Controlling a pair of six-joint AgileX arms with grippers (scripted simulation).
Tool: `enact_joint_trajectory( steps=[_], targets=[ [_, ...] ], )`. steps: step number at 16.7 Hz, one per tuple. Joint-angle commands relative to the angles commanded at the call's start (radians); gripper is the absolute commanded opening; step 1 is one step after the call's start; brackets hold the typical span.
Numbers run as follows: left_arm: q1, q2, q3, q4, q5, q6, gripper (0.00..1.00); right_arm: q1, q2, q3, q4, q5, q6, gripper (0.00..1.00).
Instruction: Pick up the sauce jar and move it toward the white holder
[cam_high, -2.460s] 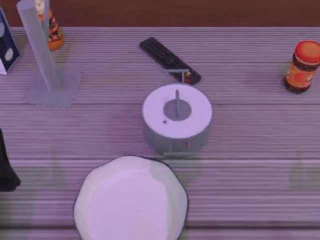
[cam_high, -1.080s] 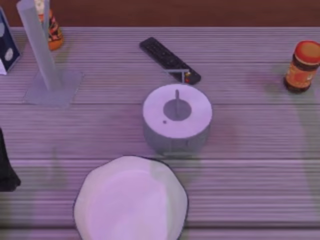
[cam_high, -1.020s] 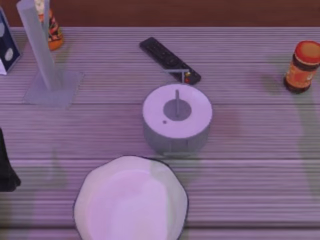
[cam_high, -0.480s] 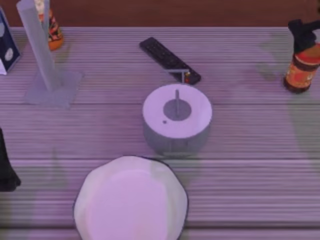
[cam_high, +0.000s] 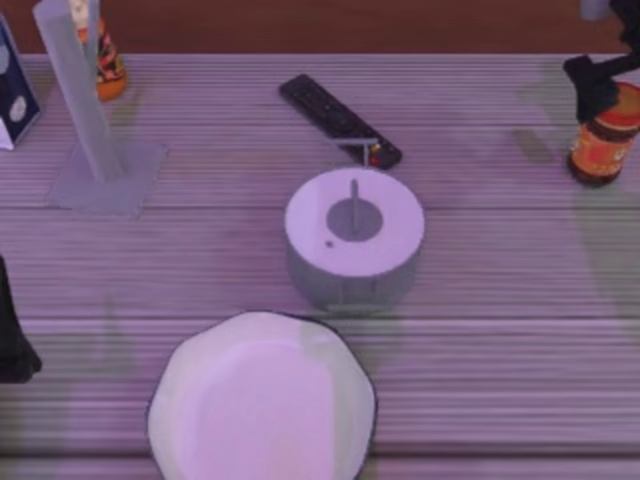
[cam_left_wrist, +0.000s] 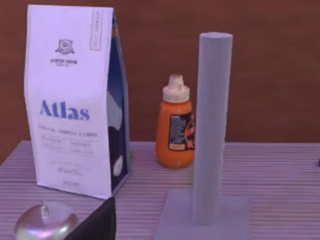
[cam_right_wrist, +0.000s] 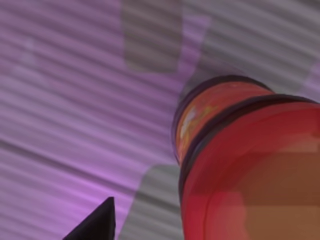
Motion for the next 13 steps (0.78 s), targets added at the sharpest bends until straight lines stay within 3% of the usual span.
enact_joint_trajectory(
  steps=[13],
  targets=[
    [0.0, 0.0, 0.0, 0.0, 0.0, 0.0, 1.0, 0.007, 0.042, -0.114, 0.157, 0.002, 0.007, 1.0]
  ],
)
